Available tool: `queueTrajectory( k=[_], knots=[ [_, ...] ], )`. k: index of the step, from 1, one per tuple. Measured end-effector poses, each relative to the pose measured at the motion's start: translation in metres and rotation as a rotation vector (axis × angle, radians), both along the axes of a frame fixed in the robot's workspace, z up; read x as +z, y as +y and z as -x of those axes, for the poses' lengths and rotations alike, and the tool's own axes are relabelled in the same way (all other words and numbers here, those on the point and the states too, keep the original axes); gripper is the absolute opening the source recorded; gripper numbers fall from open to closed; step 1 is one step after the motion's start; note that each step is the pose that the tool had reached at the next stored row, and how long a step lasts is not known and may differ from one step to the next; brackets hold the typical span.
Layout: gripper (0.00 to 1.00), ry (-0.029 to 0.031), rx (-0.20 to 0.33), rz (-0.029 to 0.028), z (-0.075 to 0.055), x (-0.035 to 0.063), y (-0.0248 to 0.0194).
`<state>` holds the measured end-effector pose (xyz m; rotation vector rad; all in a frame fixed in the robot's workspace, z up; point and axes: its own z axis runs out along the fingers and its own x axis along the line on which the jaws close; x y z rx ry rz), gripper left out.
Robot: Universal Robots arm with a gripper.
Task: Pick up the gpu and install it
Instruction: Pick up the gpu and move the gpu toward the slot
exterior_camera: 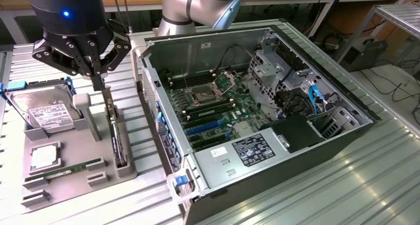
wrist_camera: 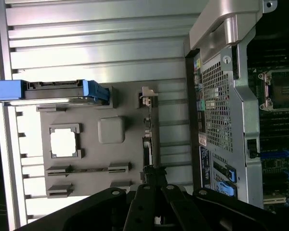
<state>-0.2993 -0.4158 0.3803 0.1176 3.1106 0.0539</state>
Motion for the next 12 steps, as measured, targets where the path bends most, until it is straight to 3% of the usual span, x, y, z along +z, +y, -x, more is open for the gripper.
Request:
queueTrajectory(
  k=[8,11,12],
  knots=[
    [0.11,0.0000,0.000,0.0000,0.0000,0.0000,0.0000],
    [0.30,0.0000,0.000,0.0000,0.0000,0.0000,0.0000],
    [0.30,0.0000,0.000,0.0000,0.0000,0.0000,0.0000]
  ],
)
